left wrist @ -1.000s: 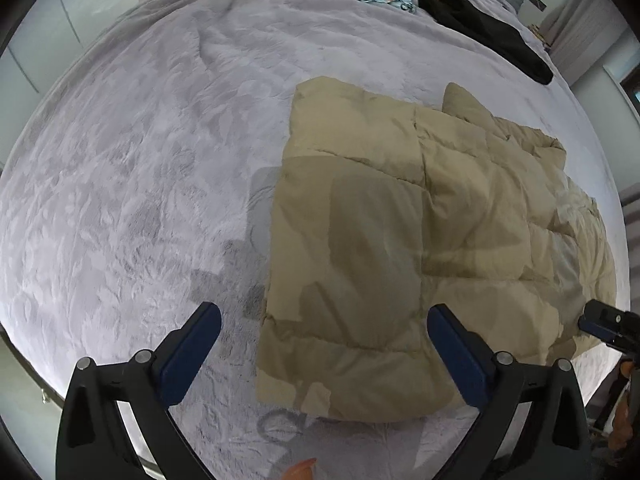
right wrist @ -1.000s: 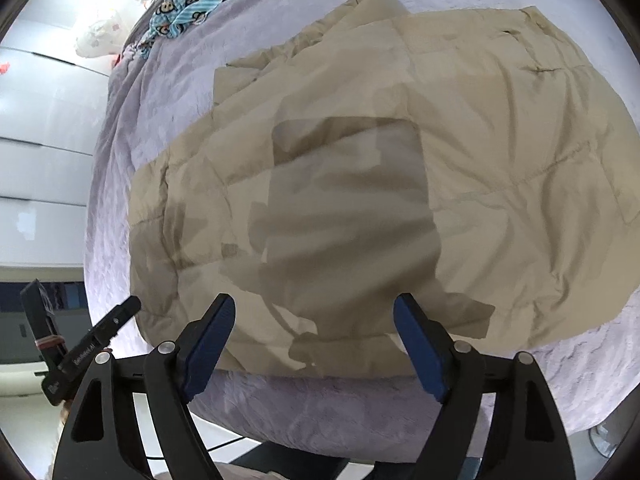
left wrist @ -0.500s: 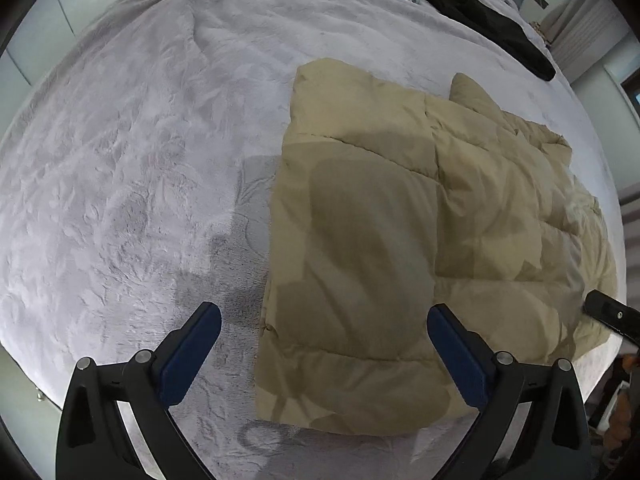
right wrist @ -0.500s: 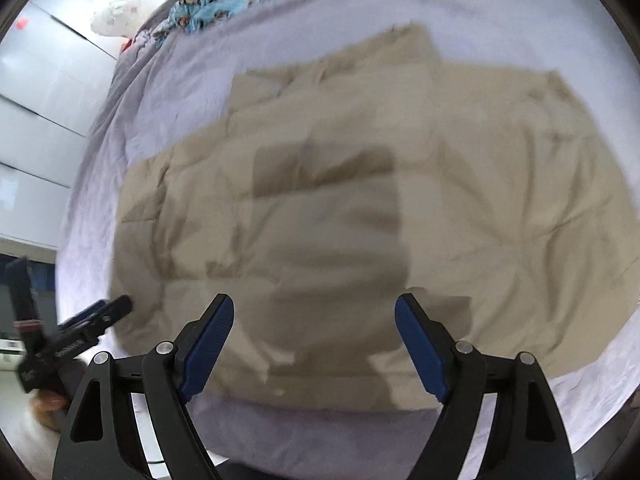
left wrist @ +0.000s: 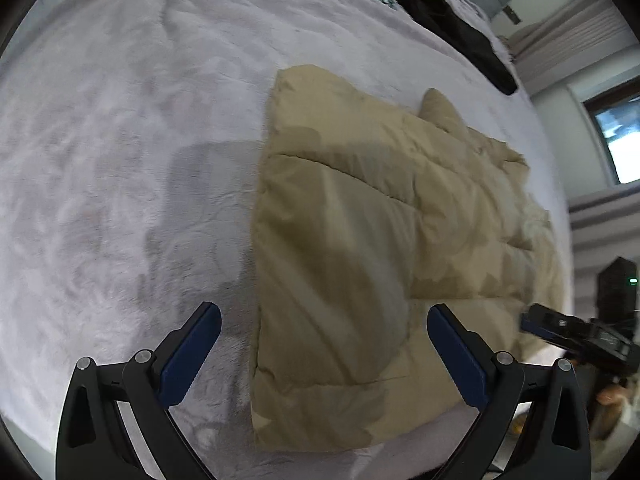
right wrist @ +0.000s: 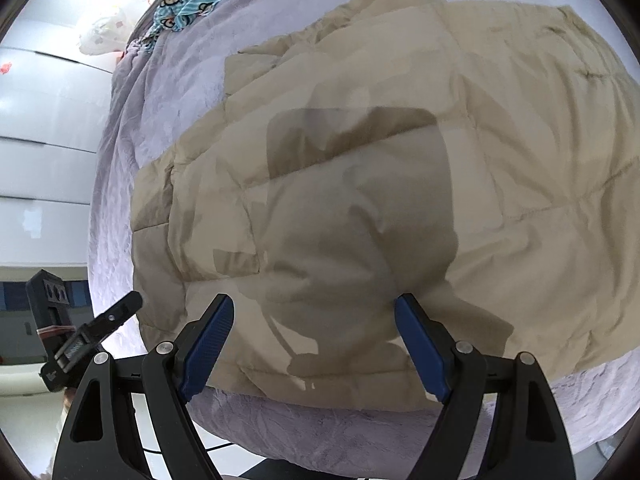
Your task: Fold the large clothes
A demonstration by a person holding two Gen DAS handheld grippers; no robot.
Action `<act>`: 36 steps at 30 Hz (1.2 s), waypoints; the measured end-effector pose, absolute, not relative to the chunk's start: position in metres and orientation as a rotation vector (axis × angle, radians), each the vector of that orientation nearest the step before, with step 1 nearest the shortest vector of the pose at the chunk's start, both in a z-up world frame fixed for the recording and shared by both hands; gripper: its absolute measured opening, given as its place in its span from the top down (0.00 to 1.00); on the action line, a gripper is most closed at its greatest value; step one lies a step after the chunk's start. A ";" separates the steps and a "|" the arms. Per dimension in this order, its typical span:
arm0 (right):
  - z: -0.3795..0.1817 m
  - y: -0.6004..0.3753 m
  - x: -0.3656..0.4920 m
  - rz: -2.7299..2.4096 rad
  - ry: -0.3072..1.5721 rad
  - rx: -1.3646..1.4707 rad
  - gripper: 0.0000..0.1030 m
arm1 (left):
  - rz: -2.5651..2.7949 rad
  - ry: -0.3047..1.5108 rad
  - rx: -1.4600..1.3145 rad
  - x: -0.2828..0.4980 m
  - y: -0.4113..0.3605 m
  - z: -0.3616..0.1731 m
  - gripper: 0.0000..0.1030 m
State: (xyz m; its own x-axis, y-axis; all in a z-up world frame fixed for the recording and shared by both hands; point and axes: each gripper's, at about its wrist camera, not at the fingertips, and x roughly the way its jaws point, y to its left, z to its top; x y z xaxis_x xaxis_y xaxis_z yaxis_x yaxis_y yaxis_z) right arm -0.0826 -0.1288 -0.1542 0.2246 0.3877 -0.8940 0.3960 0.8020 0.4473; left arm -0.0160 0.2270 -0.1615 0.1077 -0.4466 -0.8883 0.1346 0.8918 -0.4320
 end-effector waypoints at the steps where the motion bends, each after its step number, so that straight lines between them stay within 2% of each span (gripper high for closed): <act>1: -0.156 -0.129 -0.083 -0.009 1.380 0.703 0.17 | -0.454 1.411 -0.272 -0.013 0.228 -0.164 0.00; 7: -0.162 -0.131 -0.081 -0.013 1.394 0.709 0.17 | -0.553 1.430 -0.205 0.013 0.233 -0.183 0.00; 10: -0.163 -0.131 -0.080 -0.014 1.405 0.699 0.17 | -0.636 1.479 -0.266 0.029 0.233 -0.199 0.00; 14: -0.165 -0.130 -0.079 -0.017 1.414 0.688 0.17 | -0.785 1.519 -0.330 0.035 0.208 -0.215 0.00; 20: -0.167 -0.128 -0.076 -0.018 1.427 0.677 0.17 | -0.880 1.571 -0.261 0.035 0.160 -0.238 0.00; 21: -0.166 -0.128 -0.075 -0.013 1.427 0.677 0.17 | -0.876 1.576 -0.256 0.036 0.157 -0.240 0.04; 22: -0.164 -0.129 -0.075 -0.007 1.428 0.678 0.17 | -0.877 1.576 -0.254 0.036 0.157 -0.240 0.14; 23: -0.163 -0.128 -0.075 -0.002 1.428 0.681 0.17 | -0.892 1.574 -0.264 0.037 0.158 -0.238 0.38; 24: -0.159 -0.130 -0.075 0.009 1.424 0.686 0.17 | -0.909 1.579 -0.297 0.038 0.159 -0.237 0.57; 27: -0.145 -0.138 -0.077 0.022 1.391 0.669 0.17 | -0.915 1.557 -0.350 0.039 0.165 -0.222 0.72; 30: -0.133 -0.153 -0.078 -0.015 1.327 0.633 0.18 | -0.909 1.518 -0.349 0.032 0.164 -0.195 0.74; 31: -0.130 -0.160 -0.077 -0.026 1.299 0.636 0.24 | -0.907 1.508 -0.344 0.029 0.164 -0.187 0.74; 32: -0.129 -0.167 -0.076 -0.036 1.273 0.649 0.45 | -0.905 1.495 -0.337 0.027 0.160 -0.177 0.74; 34: -0.133 -0.177 -0.070 -0.039 1.252 0.670 0.76 | -0.898 1.471 -0.319 0.023 0.153 -0.156 0.74; 36: -0.144 -0.186 -0.061 -0.027 1.235 0.694 0.87 | -0.883 1.451 -0.295 0.019 0.143 -0.135 0.74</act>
